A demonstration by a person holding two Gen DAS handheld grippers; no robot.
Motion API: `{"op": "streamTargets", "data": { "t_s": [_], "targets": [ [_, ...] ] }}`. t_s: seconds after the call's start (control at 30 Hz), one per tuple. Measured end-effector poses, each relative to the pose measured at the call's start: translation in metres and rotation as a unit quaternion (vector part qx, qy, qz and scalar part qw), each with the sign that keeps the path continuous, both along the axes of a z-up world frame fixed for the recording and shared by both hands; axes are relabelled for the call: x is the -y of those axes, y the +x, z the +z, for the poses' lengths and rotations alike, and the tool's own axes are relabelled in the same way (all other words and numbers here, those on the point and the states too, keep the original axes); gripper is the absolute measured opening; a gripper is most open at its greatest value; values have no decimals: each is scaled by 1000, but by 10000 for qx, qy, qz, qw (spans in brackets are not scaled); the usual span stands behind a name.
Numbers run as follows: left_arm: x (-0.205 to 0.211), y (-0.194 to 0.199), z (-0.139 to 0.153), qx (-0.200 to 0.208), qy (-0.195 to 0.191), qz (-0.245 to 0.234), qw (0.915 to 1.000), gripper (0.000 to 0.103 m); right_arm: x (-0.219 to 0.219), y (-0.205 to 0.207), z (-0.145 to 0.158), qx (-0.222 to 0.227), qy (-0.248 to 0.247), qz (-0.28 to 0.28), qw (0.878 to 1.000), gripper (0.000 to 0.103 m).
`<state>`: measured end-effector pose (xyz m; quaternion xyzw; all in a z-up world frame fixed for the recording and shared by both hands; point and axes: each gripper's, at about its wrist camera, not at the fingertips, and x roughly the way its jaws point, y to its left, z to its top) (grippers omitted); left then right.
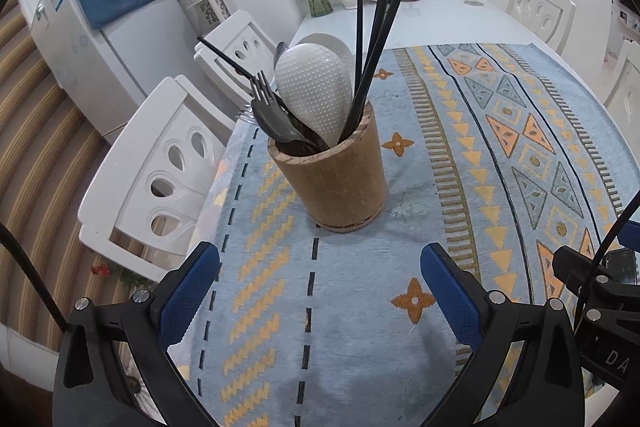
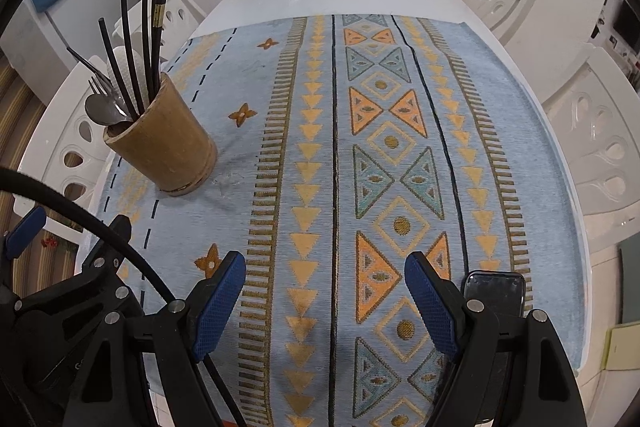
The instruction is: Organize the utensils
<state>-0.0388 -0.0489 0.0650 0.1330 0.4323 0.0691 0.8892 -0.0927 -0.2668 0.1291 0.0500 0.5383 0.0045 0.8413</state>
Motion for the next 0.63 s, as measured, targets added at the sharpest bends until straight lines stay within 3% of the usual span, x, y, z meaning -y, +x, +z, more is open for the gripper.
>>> {"op": "streamTargets", "data": {
  "t_s": [0.43,0.53,0.63],
  "targets": [
    [1,11,-3,-67,-205,-104,9997,101,3,7,-1,13,9,-108,9999,80],
    [-2,11,-3,74,-171,-89,9998,101,5,9,4,174,27,-88,9998,80],
    [-10,12,-3,80,-415,-93,9991,101,1,12,8,286,-61,-67,9996,80]
  ]
}}
